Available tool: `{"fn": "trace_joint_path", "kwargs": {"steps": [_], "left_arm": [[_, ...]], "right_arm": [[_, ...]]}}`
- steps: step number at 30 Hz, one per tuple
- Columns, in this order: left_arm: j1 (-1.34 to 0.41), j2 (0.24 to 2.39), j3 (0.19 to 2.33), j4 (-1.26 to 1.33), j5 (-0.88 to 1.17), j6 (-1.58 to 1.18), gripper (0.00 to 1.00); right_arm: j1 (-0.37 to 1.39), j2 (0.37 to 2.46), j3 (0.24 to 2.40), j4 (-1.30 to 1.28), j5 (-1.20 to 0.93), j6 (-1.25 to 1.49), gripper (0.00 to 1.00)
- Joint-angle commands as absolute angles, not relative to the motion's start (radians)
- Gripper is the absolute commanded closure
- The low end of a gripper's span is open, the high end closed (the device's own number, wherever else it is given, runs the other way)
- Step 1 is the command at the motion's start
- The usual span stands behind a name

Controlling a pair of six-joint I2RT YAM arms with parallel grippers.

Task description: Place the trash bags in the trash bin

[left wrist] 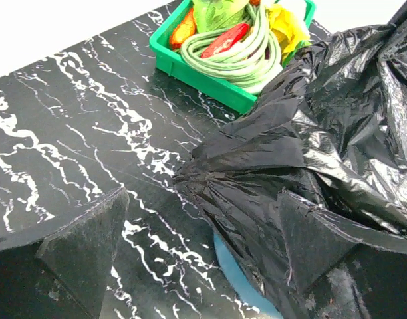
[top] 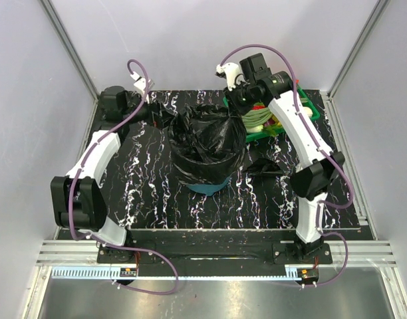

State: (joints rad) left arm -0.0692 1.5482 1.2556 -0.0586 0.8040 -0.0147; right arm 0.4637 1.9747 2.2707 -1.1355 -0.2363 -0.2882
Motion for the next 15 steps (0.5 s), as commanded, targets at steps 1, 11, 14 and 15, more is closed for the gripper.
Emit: {"fn": "trace_joint_path", "kwargs": {"steps": [1, 11, 14, 15], "left_arm": [[-0.019, 1.482, 1.278, -0.098, 0.831, 0.069, 0.01], [0.1, 1.448, 1.312, -0.213, 0.969, 0.201, 0.01], [0.1, 1.443, 1.295, -0.273, 1.099, 0.297, 0.01], [0.101, 1.447, 1.293, -0.296, 1.145, 0.352, 0.01]], "right_arm": [[0.454, 2.049, 2.425, -1.206, -0.232, -0.419, 0.86], [0.456, 2.109, 2.522, -1.253, -0.364, -0.538, 0.91], [0.456, 2.118, 2.53, -1.25, -0.403, -0.589, 0.92], [0.456, 2.123, 2.536, -1.249, -0.419, -0.604, 0.92]]}}
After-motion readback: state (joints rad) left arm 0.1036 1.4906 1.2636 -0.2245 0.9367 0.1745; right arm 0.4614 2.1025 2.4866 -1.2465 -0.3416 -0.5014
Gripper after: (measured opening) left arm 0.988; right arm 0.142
